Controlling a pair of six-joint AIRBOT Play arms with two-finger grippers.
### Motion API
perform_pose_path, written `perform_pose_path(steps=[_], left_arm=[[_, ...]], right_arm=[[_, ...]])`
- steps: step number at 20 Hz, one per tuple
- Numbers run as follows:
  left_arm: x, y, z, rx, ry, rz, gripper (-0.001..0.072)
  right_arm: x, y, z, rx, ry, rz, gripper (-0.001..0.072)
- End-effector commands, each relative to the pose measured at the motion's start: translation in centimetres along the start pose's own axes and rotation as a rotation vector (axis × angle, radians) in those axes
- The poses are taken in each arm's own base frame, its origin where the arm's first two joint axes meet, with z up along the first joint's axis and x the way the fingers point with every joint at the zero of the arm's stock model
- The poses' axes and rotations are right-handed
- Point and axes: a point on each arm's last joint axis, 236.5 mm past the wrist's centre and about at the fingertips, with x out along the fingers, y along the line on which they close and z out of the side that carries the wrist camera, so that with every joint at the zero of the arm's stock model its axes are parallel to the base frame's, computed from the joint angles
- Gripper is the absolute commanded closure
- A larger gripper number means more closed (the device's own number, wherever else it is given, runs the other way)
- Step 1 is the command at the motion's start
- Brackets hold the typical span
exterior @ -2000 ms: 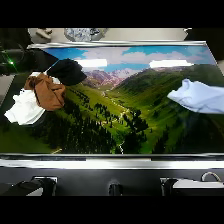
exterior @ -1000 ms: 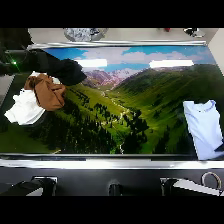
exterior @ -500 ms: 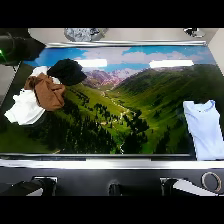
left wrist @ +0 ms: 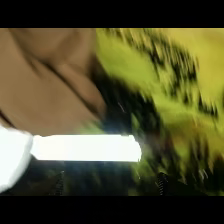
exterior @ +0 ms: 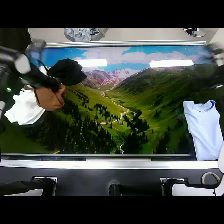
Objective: Fold the shirts.
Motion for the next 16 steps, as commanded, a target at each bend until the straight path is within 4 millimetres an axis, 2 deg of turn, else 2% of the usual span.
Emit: perform_pose_path(steps=[1, 4, 16], left_arm=[[3.2, -4.0, -3.5, -0.023, 0.037, -0.08, -0.0013], [4.0, -5.2, -4.0, 0.002, 0.021, -0.092, -0.0012], [4.1, -5.2, -4.0, 0.001, 0.023, -0.091, -0.0013]], right_arm=[[3.0, 5.9, -2.7, -0.09, 0.197, 0.128, 0.0089], [3.0, 6.0, -2.6, -0.097, 0.197, 0.123, 0.0088], [3.0, 5.9, -2.6, -0.098, 0.197, 0.116, 0.0089]])
